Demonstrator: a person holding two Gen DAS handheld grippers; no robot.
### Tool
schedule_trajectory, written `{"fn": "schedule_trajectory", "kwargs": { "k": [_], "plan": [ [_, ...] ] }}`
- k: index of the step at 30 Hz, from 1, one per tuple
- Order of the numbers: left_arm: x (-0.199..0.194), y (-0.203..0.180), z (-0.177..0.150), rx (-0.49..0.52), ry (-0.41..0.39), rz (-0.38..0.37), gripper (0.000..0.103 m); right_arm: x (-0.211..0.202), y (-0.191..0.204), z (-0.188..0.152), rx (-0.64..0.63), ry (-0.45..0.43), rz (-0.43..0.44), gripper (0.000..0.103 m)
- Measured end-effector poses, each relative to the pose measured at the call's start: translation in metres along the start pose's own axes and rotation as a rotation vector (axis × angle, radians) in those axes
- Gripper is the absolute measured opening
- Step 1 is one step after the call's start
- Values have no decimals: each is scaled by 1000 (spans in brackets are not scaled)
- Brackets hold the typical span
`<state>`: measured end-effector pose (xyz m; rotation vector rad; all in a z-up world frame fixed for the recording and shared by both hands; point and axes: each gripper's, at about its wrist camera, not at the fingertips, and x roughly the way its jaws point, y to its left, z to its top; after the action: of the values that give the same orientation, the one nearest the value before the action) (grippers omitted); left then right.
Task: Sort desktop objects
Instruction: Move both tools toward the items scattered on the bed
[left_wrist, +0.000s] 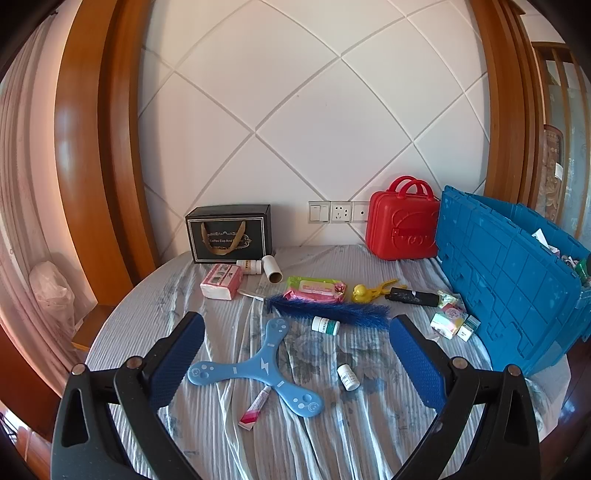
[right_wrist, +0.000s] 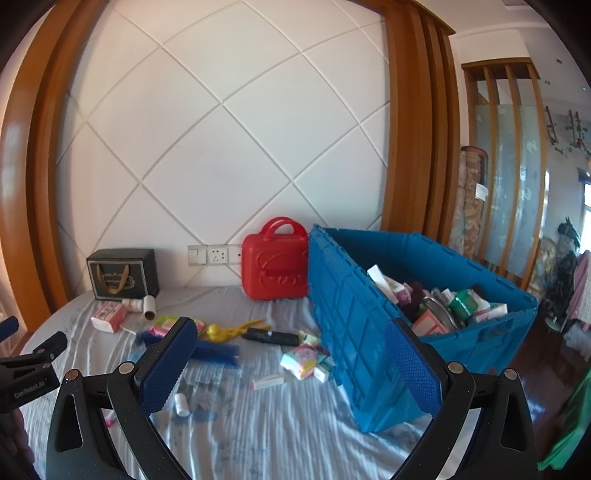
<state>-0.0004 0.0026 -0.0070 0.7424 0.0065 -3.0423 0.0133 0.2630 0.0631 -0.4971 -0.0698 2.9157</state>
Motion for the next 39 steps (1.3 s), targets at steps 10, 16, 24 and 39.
{"fn": "schedule_trajectory", "kwargs": {
  "k": [10,16,24,39],
  "plan": [
    [1,6,4,-16,4,7,102,1,2,-1,-2,0,2,103],
    [1,9,6,-22,1,6,102,3,4,-1,0,-2,7,103],
    [-1,9,10,-27,-9,26,102,3,4,0,0,-6,9,103],
    [14,10,6,-15,14,32,102,17,10,-3,-8,15,24,103]
  ]
}}
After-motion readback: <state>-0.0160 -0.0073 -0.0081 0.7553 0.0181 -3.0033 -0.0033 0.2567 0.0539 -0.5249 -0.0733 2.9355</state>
